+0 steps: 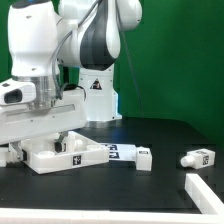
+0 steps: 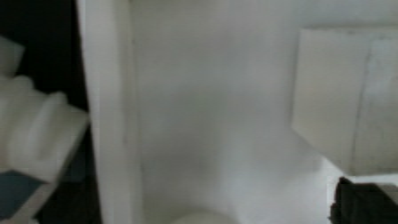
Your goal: Assemble square table
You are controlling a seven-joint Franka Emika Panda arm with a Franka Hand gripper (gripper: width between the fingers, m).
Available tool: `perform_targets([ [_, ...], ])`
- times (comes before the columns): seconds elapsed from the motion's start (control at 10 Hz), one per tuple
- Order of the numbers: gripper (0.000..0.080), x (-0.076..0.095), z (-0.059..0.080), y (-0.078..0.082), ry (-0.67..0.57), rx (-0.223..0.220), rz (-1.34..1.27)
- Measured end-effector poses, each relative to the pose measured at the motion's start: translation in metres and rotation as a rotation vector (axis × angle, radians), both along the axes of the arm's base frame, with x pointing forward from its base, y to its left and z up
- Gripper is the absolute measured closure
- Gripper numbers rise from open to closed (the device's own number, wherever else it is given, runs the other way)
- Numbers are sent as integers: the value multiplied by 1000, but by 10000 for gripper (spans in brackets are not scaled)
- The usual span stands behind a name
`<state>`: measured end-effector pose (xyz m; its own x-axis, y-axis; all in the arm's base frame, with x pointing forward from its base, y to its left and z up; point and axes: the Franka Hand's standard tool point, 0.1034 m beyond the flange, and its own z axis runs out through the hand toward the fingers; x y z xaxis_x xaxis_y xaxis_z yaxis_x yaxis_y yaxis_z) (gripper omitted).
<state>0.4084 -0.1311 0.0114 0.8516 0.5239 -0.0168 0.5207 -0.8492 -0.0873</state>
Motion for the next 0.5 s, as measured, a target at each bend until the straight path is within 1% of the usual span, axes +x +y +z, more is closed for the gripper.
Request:
perform_targets([
  [0.2,150,-4,-5,1,12,3,-1],
  [0.4,160,-4,-6,1,13,3,-3],
  [0.5,319,-4,-6,1,14,3,-3],
])
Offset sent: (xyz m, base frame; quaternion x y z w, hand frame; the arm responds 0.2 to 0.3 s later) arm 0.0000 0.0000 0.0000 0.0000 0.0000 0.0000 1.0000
